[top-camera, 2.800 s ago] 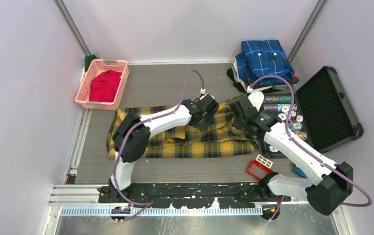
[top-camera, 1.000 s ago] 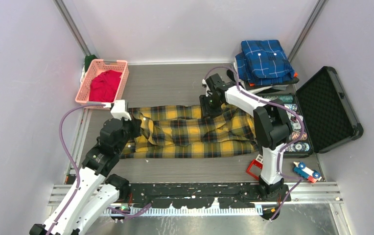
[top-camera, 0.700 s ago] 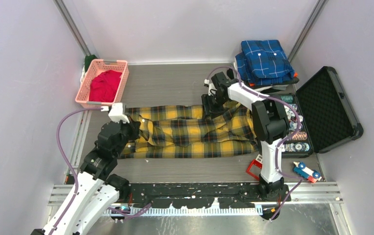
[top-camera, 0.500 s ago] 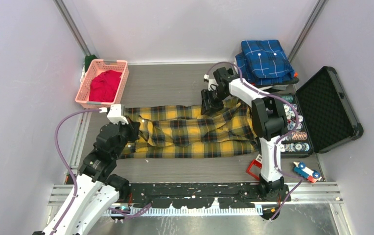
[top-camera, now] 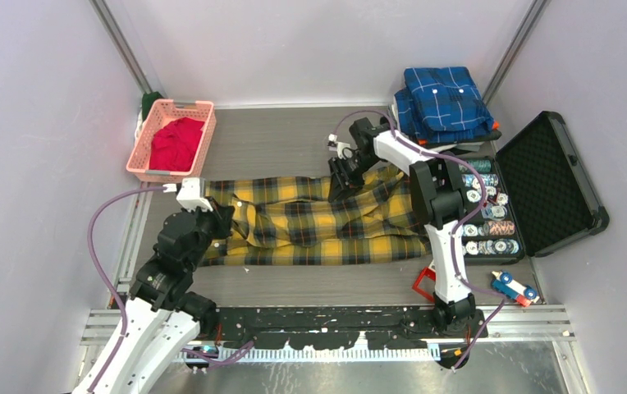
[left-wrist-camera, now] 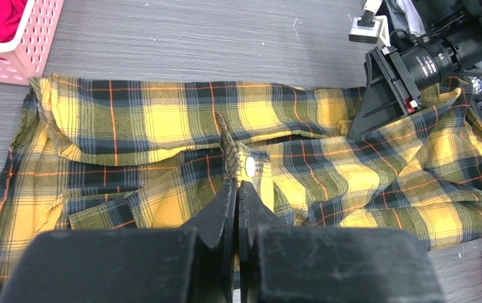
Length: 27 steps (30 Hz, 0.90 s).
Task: Fold and stack the mixed laundry pile
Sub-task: Fold the shirt at the center of the board.
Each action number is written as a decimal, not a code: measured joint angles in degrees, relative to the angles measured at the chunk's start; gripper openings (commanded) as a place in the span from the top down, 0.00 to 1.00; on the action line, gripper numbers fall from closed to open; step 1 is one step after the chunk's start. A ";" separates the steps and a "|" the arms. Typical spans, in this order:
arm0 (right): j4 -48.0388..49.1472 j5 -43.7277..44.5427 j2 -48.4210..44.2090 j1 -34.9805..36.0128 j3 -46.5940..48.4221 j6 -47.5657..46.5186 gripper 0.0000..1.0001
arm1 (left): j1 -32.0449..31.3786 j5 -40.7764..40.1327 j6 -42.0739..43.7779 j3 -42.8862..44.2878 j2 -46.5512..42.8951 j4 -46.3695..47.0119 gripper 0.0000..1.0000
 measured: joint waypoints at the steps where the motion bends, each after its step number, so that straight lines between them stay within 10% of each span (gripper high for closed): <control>1: -0.33 -0.35 0.00 0.00 0.00 -0.24 0.62 | 0.00 -0.02 0.00 0.00 -0.37 -0.11 1.00; 9: -1.07 -1.88 -0.02 -0.13 0.00 -2.19 0.99 | 0.00 -0.59 0.33 0.26 -1.31 -0.98 1.00; 27: 0.28 -0.39 -1.46 -0.17 -3.78 -1.66 0.99 | 0.00 -2.73 1.53 1.70 -0.90 -1.11 1.00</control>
